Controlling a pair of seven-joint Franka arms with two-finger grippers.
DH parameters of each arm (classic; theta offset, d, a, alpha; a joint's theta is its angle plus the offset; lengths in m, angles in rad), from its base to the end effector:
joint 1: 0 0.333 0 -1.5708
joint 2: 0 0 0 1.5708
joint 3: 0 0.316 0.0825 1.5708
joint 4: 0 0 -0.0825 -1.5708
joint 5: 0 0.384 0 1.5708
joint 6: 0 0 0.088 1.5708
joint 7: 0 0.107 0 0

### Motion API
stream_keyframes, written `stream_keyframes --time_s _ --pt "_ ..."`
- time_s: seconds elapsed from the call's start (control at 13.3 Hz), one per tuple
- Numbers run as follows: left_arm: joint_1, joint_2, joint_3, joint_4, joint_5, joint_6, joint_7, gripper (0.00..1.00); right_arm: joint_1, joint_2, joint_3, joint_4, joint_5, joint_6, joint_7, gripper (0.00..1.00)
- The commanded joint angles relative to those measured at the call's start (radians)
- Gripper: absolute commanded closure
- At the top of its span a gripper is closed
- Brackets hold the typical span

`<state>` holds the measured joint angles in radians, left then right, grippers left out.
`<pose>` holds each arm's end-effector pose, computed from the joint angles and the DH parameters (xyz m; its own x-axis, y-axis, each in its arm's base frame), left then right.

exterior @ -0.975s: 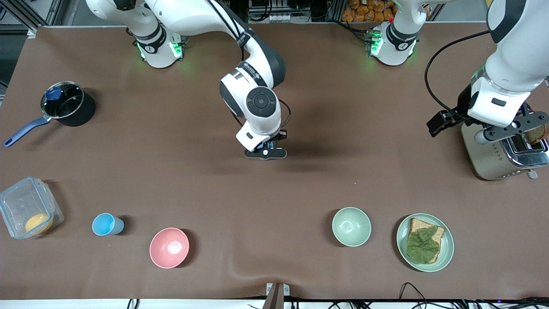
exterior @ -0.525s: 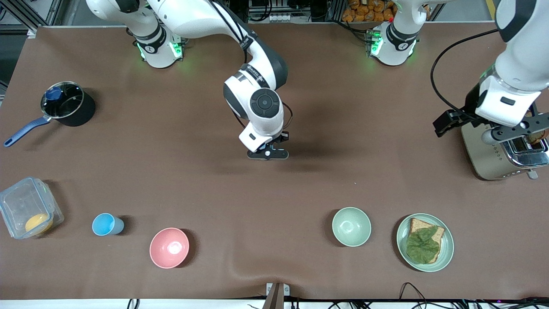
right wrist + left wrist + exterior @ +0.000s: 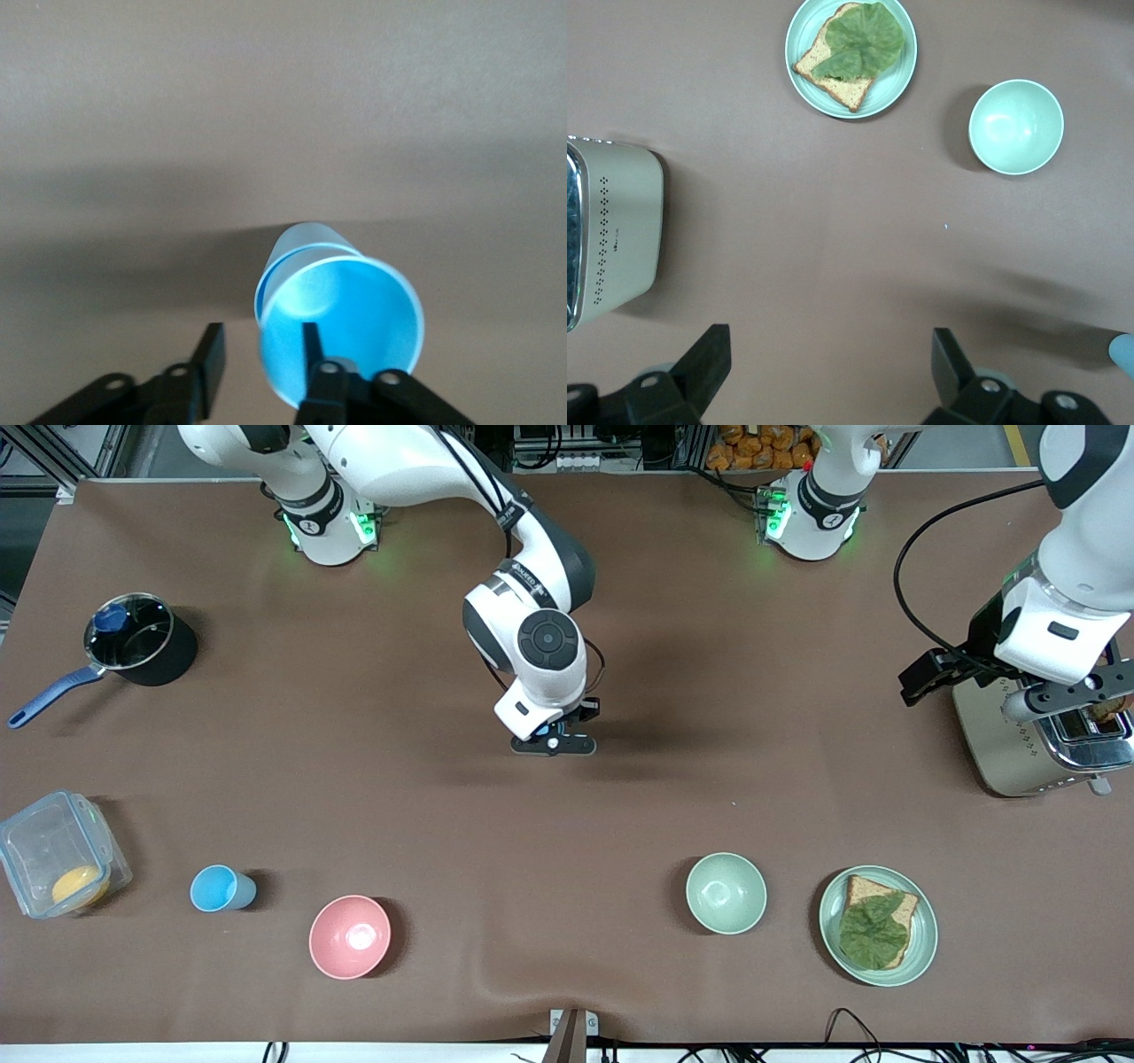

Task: Stack blue cups with both arms
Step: 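Open the right gripper and lift it away from the stacked cups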

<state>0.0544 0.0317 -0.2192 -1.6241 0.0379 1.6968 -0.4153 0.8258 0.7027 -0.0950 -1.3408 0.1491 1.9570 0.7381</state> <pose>0.5673 -0.0888 0.5930 0.9685 0.2437 0.0506 0.2445 -0.9696 -0.0114 0.5236 0.5022 0.3070 0.9927 -0.0493 -0.1105 -0.0492 -0.9988 0.0038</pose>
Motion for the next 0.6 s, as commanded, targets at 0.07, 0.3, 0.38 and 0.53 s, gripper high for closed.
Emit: stream_keyframes --time_s 0.07,0.3,0.38,0.53 --pt "0.022 -0.01 -0.008 0.006 -0.049 -0.014 0.039 0.0 -0.114 -0.058 -0.005 0.02 -0.013 -0.126 -0.043 0.0" --pt "0.022 -0.01 -0.011 0.006 -0.058 -0.014 0.039 0.0 -0.264 -0.147 -0.005 0.005 -0.01 -0.281 -0.305 0.0" --pt "0.022 -0.012 -0.014 0.006 -0.058 -0.014 0.038 0.0 -0.305 -0.175 -0.005 -0.013 -0.01 -0.3 -0.369 0.0" --pt "0.022 -0.012 -0.017 0.006 -0.059 -0.016 0.036 0.0 -0.376 -0.254 -0.006 -0.108 -0.016 -0.296 -0.462 0.0"
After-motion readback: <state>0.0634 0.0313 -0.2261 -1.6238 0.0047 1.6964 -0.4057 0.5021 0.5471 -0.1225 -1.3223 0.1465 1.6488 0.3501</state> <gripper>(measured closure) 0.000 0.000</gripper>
